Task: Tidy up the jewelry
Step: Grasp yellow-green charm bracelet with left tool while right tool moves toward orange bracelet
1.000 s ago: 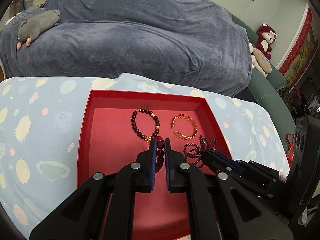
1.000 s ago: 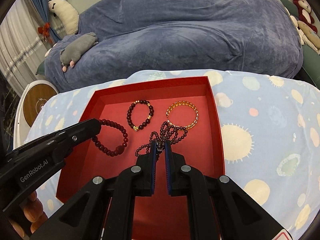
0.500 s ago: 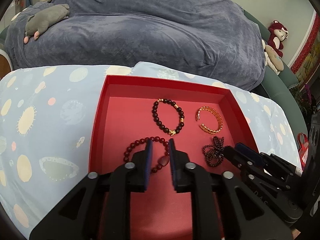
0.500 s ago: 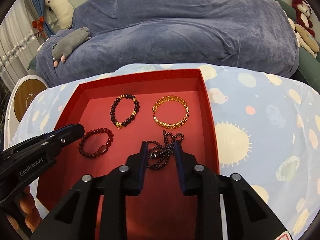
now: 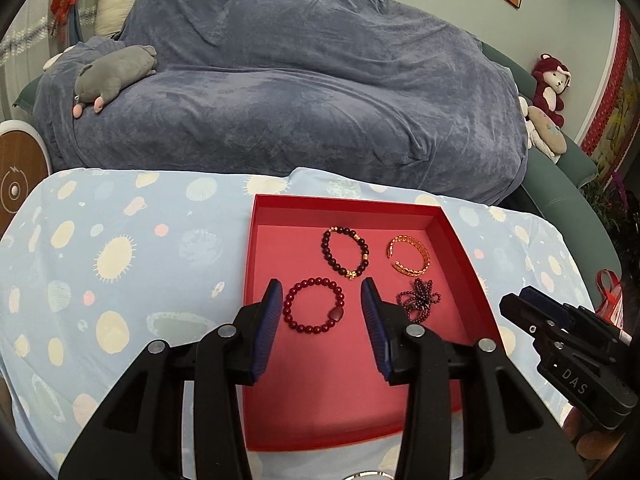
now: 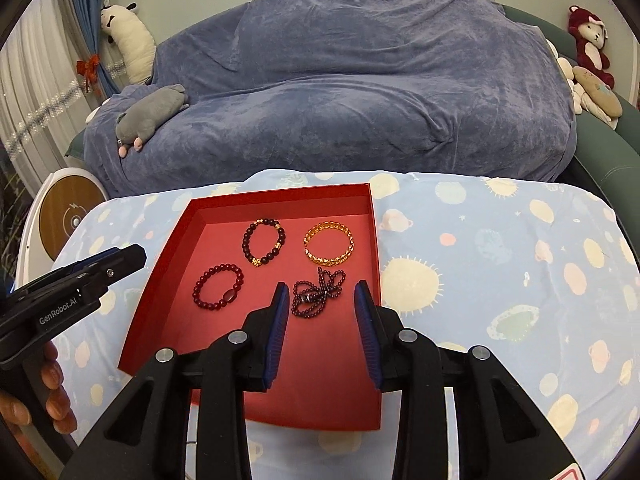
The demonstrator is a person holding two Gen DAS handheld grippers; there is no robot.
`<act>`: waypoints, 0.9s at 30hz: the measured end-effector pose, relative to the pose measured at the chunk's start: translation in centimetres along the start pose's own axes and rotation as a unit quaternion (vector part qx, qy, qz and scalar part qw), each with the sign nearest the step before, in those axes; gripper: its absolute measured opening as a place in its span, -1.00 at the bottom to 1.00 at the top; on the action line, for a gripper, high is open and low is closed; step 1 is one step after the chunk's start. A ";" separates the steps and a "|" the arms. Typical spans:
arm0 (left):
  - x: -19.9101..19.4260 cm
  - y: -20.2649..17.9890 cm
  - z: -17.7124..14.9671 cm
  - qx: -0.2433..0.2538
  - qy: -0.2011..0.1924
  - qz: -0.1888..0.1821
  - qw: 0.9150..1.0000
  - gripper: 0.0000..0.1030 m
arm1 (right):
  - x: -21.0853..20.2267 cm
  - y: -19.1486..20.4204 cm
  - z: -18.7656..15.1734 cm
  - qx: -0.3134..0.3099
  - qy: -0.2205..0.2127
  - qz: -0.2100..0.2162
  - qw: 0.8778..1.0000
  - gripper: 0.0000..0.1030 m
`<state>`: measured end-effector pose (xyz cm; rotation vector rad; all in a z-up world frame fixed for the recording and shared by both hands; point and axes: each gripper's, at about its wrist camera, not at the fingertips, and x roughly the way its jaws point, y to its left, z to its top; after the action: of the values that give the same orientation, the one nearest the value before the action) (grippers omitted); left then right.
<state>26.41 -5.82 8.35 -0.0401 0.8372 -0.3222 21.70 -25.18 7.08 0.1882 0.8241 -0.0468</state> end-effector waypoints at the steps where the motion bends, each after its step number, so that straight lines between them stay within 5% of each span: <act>1: -0.5 0.0 -0.3 0.000 0.000 0.001 1.000 -0.25 | -0.6 0.0 -0.3 -0.001 0.000 0.000 1.000 -0.36; 16: -6.0 -0.1 -11.6 0.005 0.053 0.009 0.999 -0.14 | -6.7 -0.1 -10.8 0.001 0.042 -0.011 0.999 -0.36; 27: -6.6 -3.5 -18.8 0.019 0.103 -0.021 0.994 -0.14 | -8.1 -1.3 -18.2 0.041 0.087 -0.018 0.995 -0.36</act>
<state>7.50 -5.46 1.05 0.0117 1.0349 -0.3872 2.85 -23.38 0.71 0.2566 1.0006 -0.0992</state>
